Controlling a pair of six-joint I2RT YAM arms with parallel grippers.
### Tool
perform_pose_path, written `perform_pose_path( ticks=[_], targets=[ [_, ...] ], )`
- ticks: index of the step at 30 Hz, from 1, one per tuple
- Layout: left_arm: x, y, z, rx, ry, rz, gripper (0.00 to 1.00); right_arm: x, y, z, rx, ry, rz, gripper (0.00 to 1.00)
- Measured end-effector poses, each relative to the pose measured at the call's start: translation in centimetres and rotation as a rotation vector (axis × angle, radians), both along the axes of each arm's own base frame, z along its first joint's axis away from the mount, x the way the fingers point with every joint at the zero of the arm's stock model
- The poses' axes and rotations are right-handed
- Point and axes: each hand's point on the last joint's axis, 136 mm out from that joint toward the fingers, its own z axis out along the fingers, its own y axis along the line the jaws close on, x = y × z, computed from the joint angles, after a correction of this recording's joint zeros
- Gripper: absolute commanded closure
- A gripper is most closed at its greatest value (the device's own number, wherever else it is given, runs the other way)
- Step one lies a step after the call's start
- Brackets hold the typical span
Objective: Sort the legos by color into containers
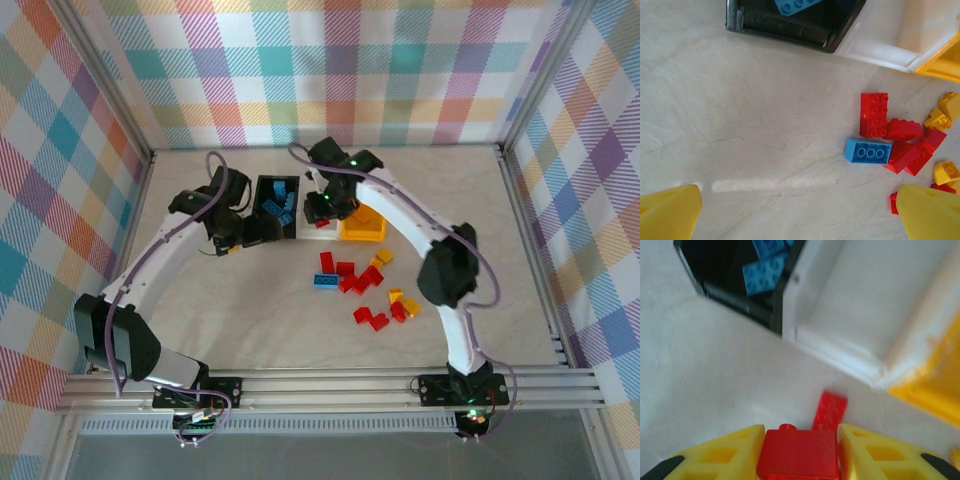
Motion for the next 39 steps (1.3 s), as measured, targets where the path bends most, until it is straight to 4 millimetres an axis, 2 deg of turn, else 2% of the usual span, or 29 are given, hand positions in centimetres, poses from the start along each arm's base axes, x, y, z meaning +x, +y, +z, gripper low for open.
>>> perform_pose_path(
  ticks=[5,8,10,12,15,18,22,24,26,29,31,34,39],
  targets=[
    [-0.9,0.5,0.5,0.005,-0.006,0.005,0.0,5.1,2.1,-3.6,0.005,-0.005,-0.01,0.58],
    [-1.4,0.7,0.5,0.011,0.001,0.006,0.0,6.0,1.5,-5.3,-0.005,0.021,-0.028,0.56],
    [-1.7,0.8,0.4,0.015,0.011,0.006,0.0,6.1,0.8,-5.9,-0.009,0.042,-0.039,0.49],
    [-2.0,0.9,0.0,0.02,0.025,0.006,0.0,6.3,0.5,-6.3,-0.006,0.05,-0.044,0.45],
    [-2.2,1.0,-0.4,0.024,0.037,0.005,0.0,6.8,0.1,-6.6,-0.002,0.048,-0.045,0.44],
    [-2.3,1.0,-0.5,0.025,0.04,0.001,0.0,7.0,0.2,-5.9,0.01,0.028,-0.039,0.43],
    [-2.4,0.6,-0.8,0.026,0.046,-0.014,0.0,6.3,0.1,-3.3,0.029,0.004,-0.035,0.42],
    [-2.6,0.0,-0.9,0.028,0.047,-0.034,0.0,5.0,-0.9,-1.7,0.025,0.005,-0.036,0.4],
    [-2.7,-1.0,-1.2,0.026,0.043,-0.065,0.0,2.6,-2.4,0.1,0.017,0.01,-0.039,0.37],
    [-3.2,-2.3,-2.1,0.028,0.049,-0.107,0.0,-2.0,-5.6,1.8,0.002,0.027,-0.057,0.32],
    [-3.6,-3.1,-2.7,0.022,0.058,-0.125,0.0,-5.1,-7.8,1.8,-0.016,0.05,-0.073,0.3],
    [-3.8,-3.8,-3.6,0.006,0.072,-0.131,0.0,-9.3,-10.8,-0.2,-0.059,0.11,-0.095,0.3],
    [-4.0,-4.7,-4.5,0.009,0.086,-0.154,0.0,-15.9,-15.5,-6.2,-0.189,0.267,-0.129,0.3]
  ],
)
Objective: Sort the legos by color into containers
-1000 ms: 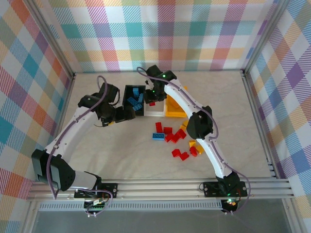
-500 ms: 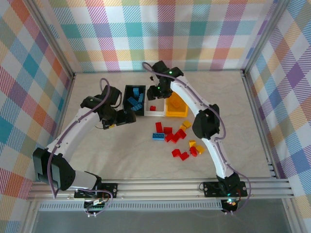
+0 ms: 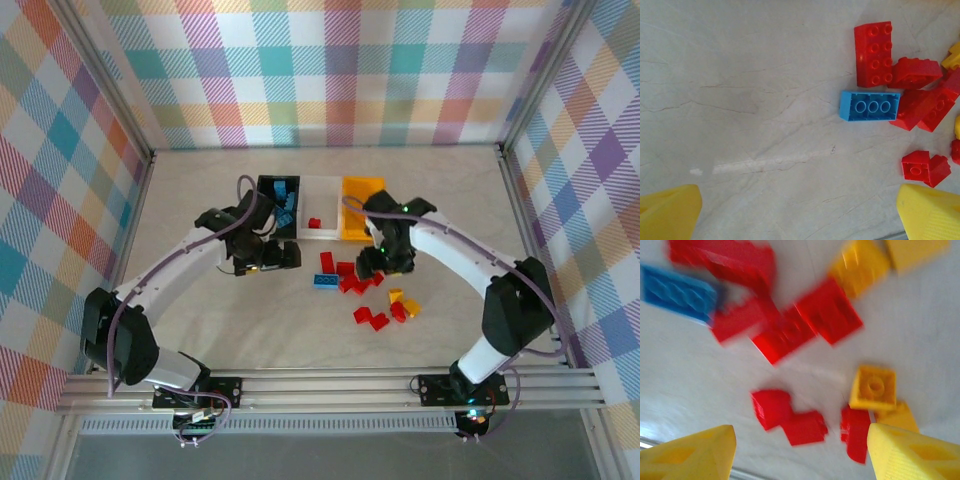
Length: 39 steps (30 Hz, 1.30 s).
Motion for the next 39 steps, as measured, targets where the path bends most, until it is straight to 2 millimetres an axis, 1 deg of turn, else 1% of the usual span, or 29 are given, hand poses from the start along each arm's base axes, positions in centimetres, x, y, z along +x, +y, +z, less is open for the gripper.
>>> perform_pose_path(
  ticks=[2,4,6,8,14,18,23,25,29,32,39],
  targets=[
    [-0.2,-0.6,-0.2,0.0,0.001,-0.019,0.0,-2.0,-1.4,-1.3,-0.03,0.041,-0.015,0.32],
    [-0.5,-1.1,-0.3,-0.001,0.006,-0.035,0.0,-3.5,-2.4,-2.0,-0.042,0.059,-0.028,0.34],
    [-0.8,-1.5,-0.5,-0.002,0.012,-0.049,0.0,-4.4,-3.0,-2.5,-0.046,0.067,-0.042,0.38],
    [-0.9,-1.8,-0.7,-0.002,0.021,-0.056,0.0,-4.7,-3.1,-3.0,-0.047,0.069,-0.048,0.4],
    [-1.1,-2.1,-1.2,0.002,0.043,-0.061,0.0,-4.9,-3.2,-4.6,-0.043,0.065,-0.072,0.43],
    [-1.2,-2.2,-1.2,0.003,0.044,-0.062,0.0,-5.2,-3.4,-5.8,-0.054,0.08,-0.085,0.46],
    [-1.2,-2.2,-1.3,0.004,0.045,-0.063,0.0,-4.8,-3.3,-6.7,-0.067,0.084,-0.089,0.49],
    [-1.2,-2.2,-1.3,0.004,0.045,-0.063,0.0,-4.6,-3.2,-6.9,-0.069,0.082,-0.089,0.51],
    [-1.2,-2.2,-1.3,0.006,0.045,-0.059,0.0,-4.4,-3.3,-7.2,-0.076,0.077,-0.09,0.57],
    [-1.2,-2.2,-1.3,0.006,0.046,-0.058,0.0,-4.3,-3.4,-7.4,-0.085,0.074,-0.09,0.58],
    [-1.2,-2.2,-1.3,0.005,0.047,-0.055,0.0,-4.0,-3.8,-7.5,-0.107,0.06,-0.092,0.66]
  ],
)
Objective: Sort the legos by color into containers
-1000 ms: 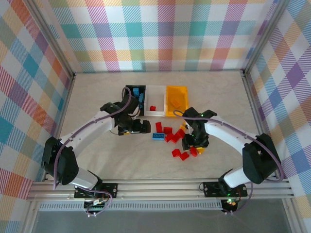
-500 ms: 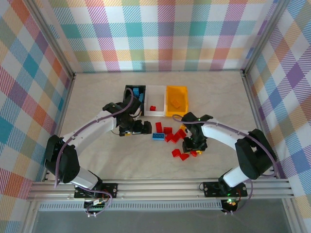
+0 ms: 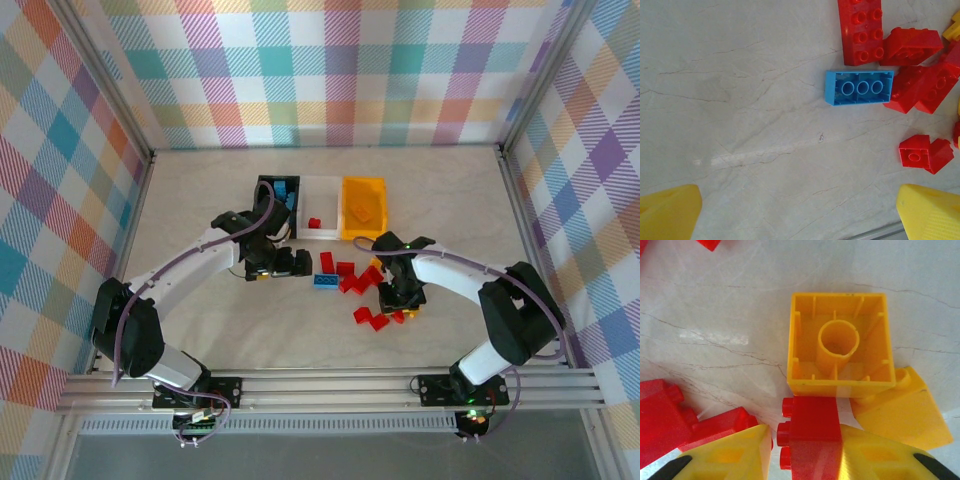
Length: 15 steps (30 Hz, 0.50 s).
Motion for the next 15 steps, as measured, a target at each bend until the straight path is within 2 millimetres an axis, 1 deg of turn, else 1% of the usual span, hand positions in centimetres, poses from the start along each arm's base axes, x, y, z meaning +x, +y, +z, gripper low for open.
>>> perform_pose_path(
  ticks=[4,7,10,15],
  targets=[
    [0.0,0.0,0.0,0.0,0.0,0.001,0.0,0.0,-0.4,0.1,-0.019,-0.001,0.0,0.67],
    [0.0,0.0,0.0,-0.002,-0.001,0.003,0.0,0.1,-0.4,0.7,-0.023,-0.008,0.0,0.68],
    [0.0,0.0,0.0,-0.003,-0.002,0.004,0.0,0.9,0.1,2.5,-0.003,-0.043,0.0,0.68],
    [-0.2,0.1,-0.1,-0.003,-0.001,0.007,0.0,3.2,1.8,6.7,0.075,-0.144,-0.005,0.67]
  ],
)
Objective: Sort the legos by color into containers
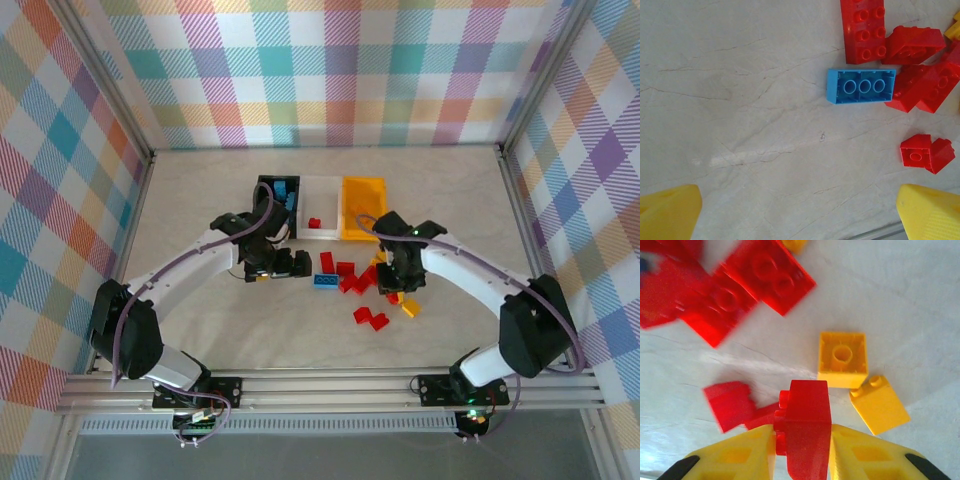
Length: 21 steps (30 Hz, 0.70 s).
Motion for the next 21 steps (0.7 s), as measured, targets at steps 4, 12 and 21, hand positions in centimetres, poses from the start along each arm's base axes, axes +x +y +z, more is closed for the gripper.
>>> perform_pose_path(
  ticks=[4,12,21],
  targets=[
    [0.1,-0.1,-0.1,-0.005,-0.006,0.004,0.0,0.3,0.2,0.8,0.008,-0.01,0.001,0.72],
    [-0.2,0.3,0.1,-0.009,-0.016,0.021,0.0,2.2,1.7,3.7,0.042,-0.041,0.01,0.56],
    [-0.4,0.5,-0.2,-0.001,-0.01,0.026,0.0,2.4,3.1,-0.1,0.024,0.057,0.057,0.4]
  ],
)
